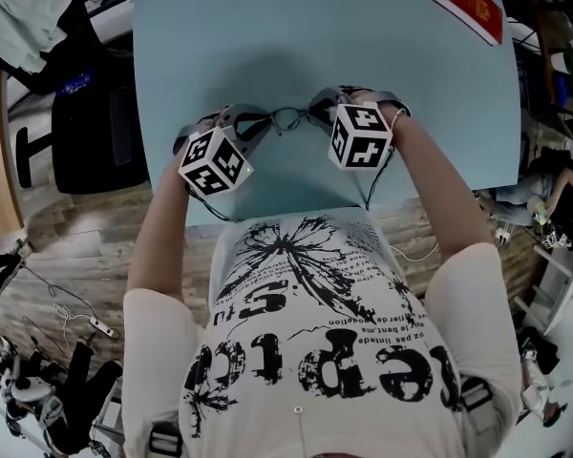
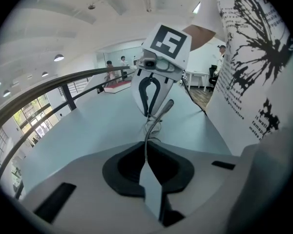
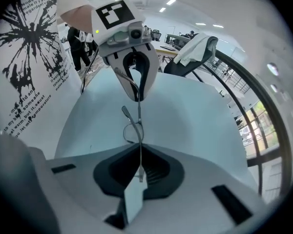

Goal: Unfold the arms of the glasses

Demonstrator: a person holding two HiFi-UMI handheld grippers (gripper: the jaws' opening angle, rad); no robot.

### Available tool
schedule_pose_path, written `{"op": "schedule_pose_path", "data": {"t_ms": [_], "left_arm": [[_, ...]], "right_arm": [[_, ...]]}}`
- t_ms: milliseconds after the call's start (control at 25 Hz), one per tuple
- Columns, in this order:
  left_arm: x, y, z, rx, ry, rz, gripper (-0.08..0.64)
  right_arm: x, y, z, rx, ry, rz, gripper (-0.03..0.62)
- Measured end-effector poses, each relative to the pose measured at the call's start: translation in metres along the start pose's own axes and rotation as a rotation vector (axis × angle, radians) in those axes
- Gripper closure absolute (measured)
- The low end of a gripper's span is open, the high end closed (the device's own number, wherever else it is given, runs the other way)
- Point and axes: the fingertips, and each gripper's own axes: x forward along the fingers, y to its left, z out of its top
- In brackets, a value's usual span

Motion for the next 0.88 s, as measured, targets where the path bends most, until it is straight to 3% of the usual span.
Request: {"op": "schedule_pose_path", "data": {"t_ms": [480,880], "left_arm": [[0.006,-0.002,0.001,-0.005,0.04,-0.013,0.531],[0.005,0.004,0.001,-0.008,0.093,0.002,0.531]], "right_arm": [[-0.034,-0.001,-0.018,0.066,-0.048,-0.078,0.571],[-0.051,0.003,-0.062,0.135,0.022,-0.093,0.568]]}}
